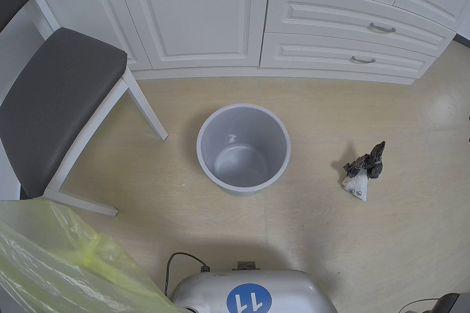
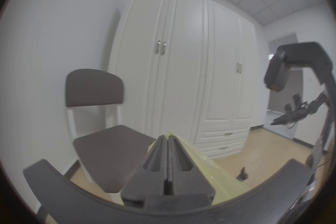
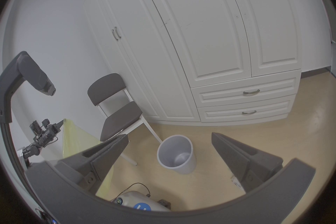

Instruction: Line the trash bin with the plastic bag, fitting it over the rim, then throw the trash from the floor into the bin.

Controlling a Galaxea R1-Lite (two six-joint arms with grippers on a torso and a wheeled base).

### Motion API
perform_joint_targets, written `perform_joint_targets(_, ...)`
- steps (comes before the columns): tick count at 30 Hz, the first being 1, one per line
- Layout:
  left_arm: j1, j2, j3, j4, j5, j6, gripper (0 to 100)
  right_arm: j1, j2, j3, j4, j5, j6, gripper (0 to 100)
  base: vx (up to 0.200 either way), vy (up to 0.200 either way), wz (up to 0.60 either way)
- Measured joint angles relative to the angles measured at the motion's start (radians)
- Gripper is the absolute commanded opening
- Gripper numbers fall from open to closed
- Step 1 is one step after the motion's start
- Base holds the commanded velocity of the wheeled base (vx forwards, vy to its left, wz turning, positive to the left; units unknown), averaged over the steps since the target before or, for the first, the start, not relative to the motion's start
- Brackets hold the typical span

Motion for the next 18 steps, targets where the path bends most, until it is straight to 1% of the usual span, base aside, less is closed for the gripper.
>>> perform_joint_targets(2, 0.003, -0.001, 0.004, 0.012, 0.049, 0.049, 0, 0.0, 0.001, 0.003, -0.002, -0.001, -0.017, 100, 0.0, 0.0, 0.0)
perform_joint_targets(4, 0.009, 0.005, 0.003, 0.021, 0.064, 0.086, 0, 0.0, 0.006, 0.007, -0.005, -0.001, -0.027, 100, 0.0, 0.0, 0.0)
perform_joint_targets(9, 0.057, 0.084, -0.03, -0.007, 0.075, 0.098, 0, 0.005, 0.032, 0.013, -0.018, -0.012, -0.035, 100, 0.0, 0.0, 0.0)
perform_joint_targets(12, 0.101, 0.179, -0.063, -0.068, 0.074, 0.097, 0, 0.01, 0.059, 0.015, -0.046, -0.048, -0.033, 100, 0.0, 0.0, 0.0)
perform_joint_targets(14, 0.112, 0.241, -0.083, -0.111, 0.072, 0.097, 0, 0.016, 0.076, 0.016, -0.065, -0.076, -0.027, 100, 0.0, 0.0, 0.0)
perform_joint_targets(16, 0.112, 0.314, -0.104, -0.169, 0.065, 0.098, 0, 0.026, 0.094, 0.018, -0.087, -0.109, -0.02, 100, 0.0, 0.0, 0.0)
perform_joint_targets(18, 0.094, 0.388, -0.123, -0.238, 0.054, 0.102, 0, 0.038, 0.113, 0.021, -0.107, -0.137, -0.011, 100, 0.0, 0.0, 0.0)
